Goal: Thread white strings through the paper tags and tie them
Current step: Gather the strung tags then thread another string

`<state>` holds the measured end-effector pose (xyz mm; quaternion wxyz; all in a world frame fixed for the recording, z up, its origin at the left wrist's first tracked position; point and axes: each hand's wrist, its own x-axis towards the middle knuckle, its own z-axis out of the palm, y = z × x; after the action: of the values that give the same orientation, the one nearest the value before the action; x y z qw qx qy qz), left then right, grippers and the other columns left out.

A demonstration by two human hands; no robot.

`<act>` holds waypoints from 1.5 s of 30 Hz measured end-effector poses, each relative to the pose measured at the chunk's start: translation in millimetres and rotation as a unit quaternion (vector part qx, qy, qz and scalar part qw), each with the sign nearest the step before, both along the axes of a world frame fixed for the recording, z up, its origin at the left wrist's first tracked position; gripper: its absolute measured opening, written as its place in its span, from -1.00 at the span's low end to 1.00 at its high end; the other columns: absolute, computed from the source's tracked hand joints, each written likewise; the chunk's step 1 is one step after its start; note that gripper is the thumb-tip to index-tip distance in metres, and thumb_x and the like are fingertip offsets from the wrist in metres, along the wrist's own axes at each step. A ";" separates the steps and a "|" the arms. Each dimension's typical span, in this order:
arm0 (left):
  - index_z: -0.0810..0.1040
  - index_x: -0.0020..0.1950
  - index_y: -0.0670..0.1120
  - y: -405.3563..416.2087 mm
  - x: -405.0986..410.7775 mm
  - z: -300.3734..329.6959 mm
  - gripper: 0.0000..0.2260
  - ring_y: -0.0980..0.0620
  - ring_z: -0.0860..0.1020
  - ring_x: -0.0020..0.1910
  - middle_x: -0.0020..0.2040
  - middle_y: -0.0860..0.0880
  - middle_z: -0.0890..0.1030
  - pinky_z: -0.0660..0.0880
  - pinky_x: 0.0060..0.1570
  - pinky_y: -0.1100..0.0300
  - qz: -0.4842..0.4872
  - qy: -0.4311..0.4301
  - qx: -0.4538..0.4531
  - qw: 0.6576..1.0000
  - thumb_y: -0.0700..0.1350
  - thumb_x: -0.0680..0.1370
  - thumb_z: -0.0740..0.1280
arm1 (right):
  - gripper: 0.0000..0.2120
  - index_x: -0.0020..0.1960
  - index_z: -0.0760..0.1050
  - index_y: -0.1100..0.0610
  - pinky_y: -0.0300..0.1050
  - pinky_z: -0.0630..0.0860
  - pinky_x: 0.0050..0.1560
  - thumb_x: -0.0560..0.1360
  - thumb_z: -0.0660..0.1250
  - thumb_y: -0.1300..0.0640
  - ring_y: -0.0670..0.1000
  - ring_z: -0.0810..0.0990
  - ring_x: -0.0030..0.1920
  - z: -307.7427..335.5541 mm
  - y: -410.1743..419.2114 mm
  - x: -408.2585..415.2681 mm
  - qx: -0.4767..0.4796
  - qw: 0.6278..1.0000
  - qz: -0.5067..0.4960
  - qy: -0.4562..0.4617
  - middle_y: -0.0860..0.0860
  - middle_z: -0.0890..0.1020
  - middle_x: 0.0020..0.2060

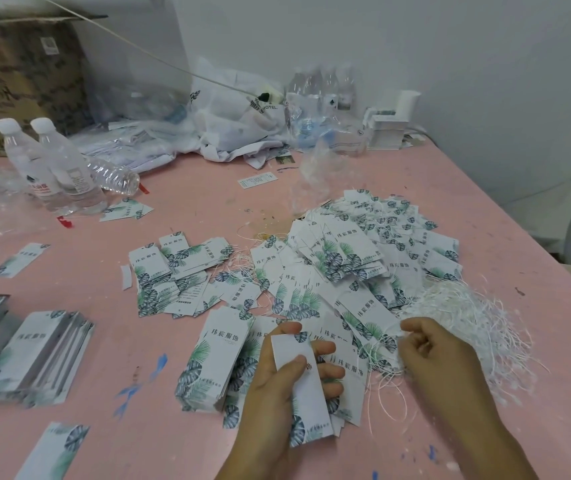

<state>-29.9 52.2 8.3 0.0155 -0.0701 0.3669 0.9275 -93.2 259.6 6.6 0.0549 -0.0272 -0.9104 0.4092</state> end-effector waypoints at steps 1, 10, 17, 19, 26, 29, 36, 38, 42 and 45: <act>0.61 0.08 -0.02 0.1 -0.1 0.1 -0.72 -0.26 0.60 -0.19 0.06 -0.40 0.60 0.59 -0.23 -0.03 0.002 -0.001 -0.003 1.000 -0.27 0.44 0.31 | -0.87 0.00 0.50 -0.18 -0.09 0.55 -0.34 0.49 0.33 0.03 -0.14 0.54 -0.39 -0.9 -1.2 0.1 0.035 0.999 0.014 -0.017 -0.14 0.58 -0.33; 0.61 0.06 -0.03 0.9 0.4 5.4 -0.72 -0.25 0.59 -0.20 0.04 -0.39 0.61 0.60 -0.25 -0.03 0.001 -0.007 0.000 1.000 -0.29 0.43 0.30 | -0.82 -0.20 0.47 -0.10 -0.09 0.52 -0.30 0.54 0.33 0.12 -0.10 0.55 -0.31 3.5 -7.7 -2.1 0.061 0.997 0.036 0.043 -0.13 0.53 -0.21; 0.57 0.14 -0.07 1.8 1.6 9.3 -0.65 -0.23 0.58 -0.23 0.02 -0.40 0.60 0.58 -0.27 -0.01 -0.002 -0.015 0.014 1.000 -0.37 0.43 0.32 | -0.81 -0.24 0.51 -0.12 -0.14 0.44 -0.32 0.46 0.42 0.13 -0.16 0.50 -0.24 30.0 -3.5 1.7 0.055 0.990 0.009 0.128 -0.22 0.48 -0.14; 0.53 0.19 -0.09 1.4 1.3 10.1 -0.64 -0.22 0.58 -0.23 0.02 -0.39 0.60 0.58 -0.27 -0.01 -0.001 -0.018 0.014 1.000 -0.32 0.42 0.28 | -0.81 -0.24 0.53 -0.09 -0.29 0.42 -0.28 0.45 0.45 0.15 -0.17 0.51 -0.22 45.7 1.3 -4.0 0.046 0.988 0.009 0.150 -0.19 0.49 -0.14; 0.57 0.07 -0.06 1.0 2.8 8.2 -0.73 -0.21 0.59 -0.22 0.03 -0.37 0.61 0.58 -0.29 0.02 -0.006 -0.016 -0.002 1.000 -0.35 0.46 0.31 | -0.88 -0.18 0.56 -0.06 -0.28 0.42 -0.28 0.51 0.38 0.10 -0.25 0.54 -0.32 87.9 -4.1 -19.1 -0.092 0.988 0.032 0.119 -0.12 0.62 -0.27; 0.57 0.00 -0.04 2.7 1.2 7.5 -0.77 -0.20 0.57 -0.26 -0.03 -0.35 0.60 0.54 -0.33 0.04 -0.011 -0.023 -0.004 1.000 -0.32 0.43 0.31 | -0.86 -0.19 0.58 0.01 -0.22 0.43 -0.37 0.53 0.34 0.16 -0.18 0.48 -0.46 79.8 -20.5 -14.1 -0.164 0.983 0.065 0.048 -0.03 0.63 -0.37; 0.51 -0.13 -0.13 0.5 1.9 4.6 -0.77 -0.15 0.56 -0.37 -0.17 -0.28 0.55 0.54 -0.35 0.06 -0.095 -0.029 -0.045 0.994 -0.14 0.34 0.50 | -0.93 -0.15 0.63 0.09 -0.26 0.29 -0.55 0.45 0.44 0.09 -0.07 0.32 -0.54 32.2 -66.2 13.4 -0.375 0.917 0.103 -0.089 0.01 0.44 -0.52; 0.52 -0.11 -0.14 -0.6 1.7 3.6 -0.74 -0.13 0.56 -0.39 -0.22 -0.28 0.57 0.55 -0.33 0.07 -0.101 -0.028 -0.067 0.992 -0.04 0.37 0.51 | -0.82 -0.14 0.62 0.11 -0.24 0.29 -0.54 0.37 0.47 0.00 -0.04 0.30 -0.55 27.4 -69.7 17.1 -0.394 0.906 0.119 -0.096 0.01 0.41 -0.55; 0.63 -0.08 -0.10 -2.1 1.0 1.4 -0.66 -0.11 0.61 -0.39 -0.29 -0.24 0.62 0.59 -0.28 0.08 -0.107 -0.040 -0.127 0.985 0.17 0.41 0.47 | -0.90 -0.18 0.63 0.05 -0.29 0.39 -0.53 0.40 0.50 0.04 -0.08 0.40 -0.58 27.1 -69.0 26.9 -0.331 0.925 0.181 -0.047 0.00 0.52 -0.56; 0.62 -0.07 -0.08 -3.9 1.1 -0.6 -0.65 -0.12 0.62 -0.39 -0.27 -0.24 0.62 0.60 -0.30 0.05 -0.091 -0.049 -0.124 0.987 0.17 0.39 0.50 | -0.95 -0.17 0.65 -0.03 -0.28 0.43 -0.50 0.43 0.48 0.11 -0.10 0.45 -0.55 22.6 -68.1 32.4 -0.282 0.936 0.211 -0.014 0.00 0.52 -0.56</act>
<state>-28.9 48.4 7.7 0.1085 -0.0829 0.4827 0.8651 -60.8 191.5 29.1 -0.0554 0.1457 -0.7434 0.6505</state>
